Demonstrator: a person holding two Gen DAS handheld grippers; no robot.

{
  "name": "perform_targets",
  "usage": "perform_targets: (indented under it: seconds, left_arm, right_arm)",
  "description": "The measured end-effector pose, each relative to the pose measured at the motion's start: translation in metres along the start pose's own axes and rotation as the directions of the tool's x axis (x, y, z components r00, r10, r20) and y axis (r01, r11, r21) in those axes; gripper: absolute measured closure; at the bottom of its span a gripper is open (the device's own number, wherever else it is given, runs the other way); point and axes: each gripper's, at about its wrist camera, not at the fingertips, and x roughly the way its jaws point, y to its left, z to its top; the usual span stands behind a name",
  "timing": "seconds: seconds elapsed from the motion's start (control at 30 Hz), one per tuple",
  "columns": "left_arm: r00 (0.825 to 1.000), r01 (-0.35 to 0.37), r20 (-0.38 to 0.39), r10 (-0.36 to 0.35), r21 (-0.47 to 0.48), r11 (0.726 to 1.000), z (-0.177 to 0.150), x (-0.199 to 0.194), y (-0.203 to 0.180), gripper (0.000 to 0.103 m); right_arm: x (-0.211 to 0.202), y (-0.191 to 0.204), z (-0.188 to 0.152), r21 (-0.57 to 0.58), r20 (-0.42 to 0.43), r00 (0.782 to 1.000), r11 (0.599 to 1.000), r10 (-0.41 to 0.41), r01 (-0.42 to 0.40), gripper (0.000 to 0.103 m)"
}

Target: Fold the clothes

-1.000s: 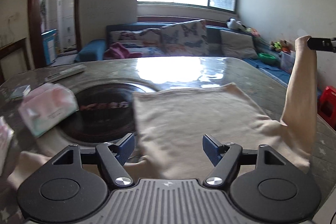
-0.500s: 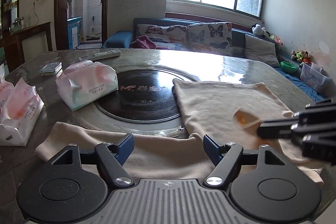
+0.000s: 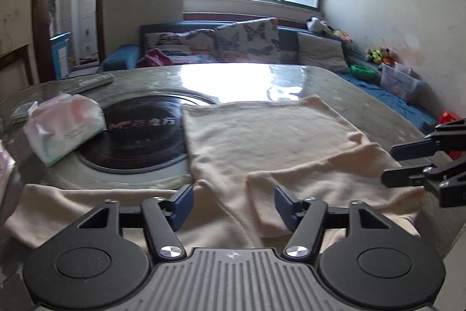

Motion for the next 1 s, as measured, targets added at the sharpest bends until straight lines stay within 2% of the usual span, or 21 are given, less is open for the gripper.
perform_targets:
  seconds: [0.17,0.33,0.4,0.43,0.6,0.77,1.0]
  left_arm:
    - [1.000,0.002,-0.021,0.000,0.073,0.997,-0.004,0.011,-0.014,0.053]
    - [0.998,0.004,-0.064,0.002,0.086,0.996,-0.008,0.022,-0.017,0.080]
    - [0.998,0.002,-0.065,0.004,0.092,0.996,-0.008,0.021,-0.018,0.085]
    - [0.998,0.004,-0.063,0.002,0.097,0.995,-0.008,0.020,-0.019,0.095]
    - [1.000,-0.004,-0.027,0.008,0.123,0.992,0.004,0.014,-0.020,0.101]
    - [0.998,0.003,0.059,-0.010,0.132,0.991,0.034,-0.002,-0.024,0.101]
    - [0.985,0.009,0.170,-0.035,0.155,0.988,0.070,-0.026,-0.026,0.101]
  right_arm:
    - [-0.010,-0.026,-0.031,0.022,-0.066,0.991,0.993,-0.113,0.115,0.050]
    - [-0.011,-0.041,-0.047,0.080,-0.080,0.988,0.987,-0.134,0.140,0.050]
    - [-0.009,-0.043,-0.051,0.093,-0.084,0.988,0.986,-0.130,0.138,0.049]
    - [-0.008,-0.044,-0.053,0.098,-0.085,0.988,0.986,-0.127,0.136,0.049]
    - [-0.007,-0.042,-0.055,0.098,-0.077,0.987,0.984,-0.140,0.147,0.046]
    - [-0.002,-0.040,-0.054,0.119,-0.059,0.987,0.980,-0.152,0.158,0.046]
    - [0.001,-0.034,-0.056,0.068,-0.054,0.967,0.965,-0.248,0.251,0.046]
